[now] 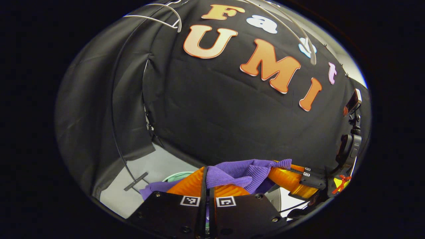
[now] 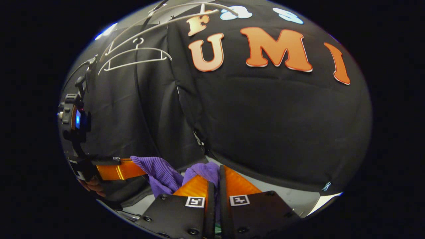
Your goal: Grasp the clothes on the hanger with both hands and then place them into the laundry hamper below.
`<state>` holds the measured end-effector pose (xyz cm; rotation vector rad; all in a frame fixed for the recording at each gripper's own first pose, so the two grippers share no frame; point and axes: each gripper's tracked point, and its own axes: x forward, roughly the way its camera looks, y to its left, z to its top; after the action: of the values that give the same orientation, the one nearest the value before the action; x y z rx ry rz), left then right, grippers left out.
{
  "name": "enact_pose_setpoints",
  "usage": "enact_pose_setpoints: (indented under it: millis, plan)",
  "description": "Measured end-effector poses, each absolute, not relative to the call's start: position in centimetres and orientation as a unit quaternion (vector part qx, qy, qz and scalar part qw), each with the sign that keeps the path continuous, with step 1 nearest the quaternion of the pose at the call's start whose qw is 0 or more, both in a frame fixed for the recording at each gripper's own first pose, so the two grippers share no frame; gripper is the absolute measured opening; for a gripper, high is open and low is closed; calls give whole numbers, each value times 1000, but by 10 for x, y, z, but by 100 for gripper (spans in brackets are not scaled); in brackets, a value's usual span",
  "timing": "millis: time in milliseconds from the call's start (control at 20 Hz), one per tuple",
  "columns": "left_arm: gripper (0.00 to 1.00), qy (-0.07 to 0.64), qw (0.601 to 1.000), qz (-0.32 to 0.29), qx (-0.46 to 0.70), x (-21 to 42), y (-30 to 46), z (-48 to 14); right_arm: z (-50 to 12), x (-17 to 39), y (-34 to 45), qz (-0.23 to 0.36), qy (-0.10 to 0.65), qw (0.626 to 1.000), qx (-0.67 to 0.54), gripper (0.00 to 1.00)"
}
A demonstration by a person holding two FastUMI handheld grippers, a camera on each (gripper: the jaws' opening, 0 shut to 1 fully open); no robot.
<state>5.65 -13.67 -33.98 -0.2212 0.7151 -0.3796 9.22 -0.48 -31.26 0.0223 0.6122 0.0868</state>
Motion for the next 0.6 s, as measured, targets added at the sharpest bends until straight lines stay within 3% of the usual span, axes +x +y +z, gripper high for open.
enact_pose_setpoints:
  millis: [100,150,200,300,400,600]
  plan:
    - [11,360,909,-183,-102,51,-135,-352,-340,90,-5,33,331,943,4,23]
    - [29,365,908,-180,-95,48,-133,-354,-349,84,-7,29,341,939,5,32]
    - [48,366,910,-175,-88,46,-130,-354,-358,80,-8,27,350,936,8,53]
    - [73,365,913,-163,-77,45,-121,-354,-365,66,-2,30,367,930,13,87]
    - [98,368,913,-159,-74,45,-121,-360,-359,64,4,31,359,933,22,97]
    - [96,358,917,-160,-70,45,-115,-352,-341,72,9,27,331,943,19,98]
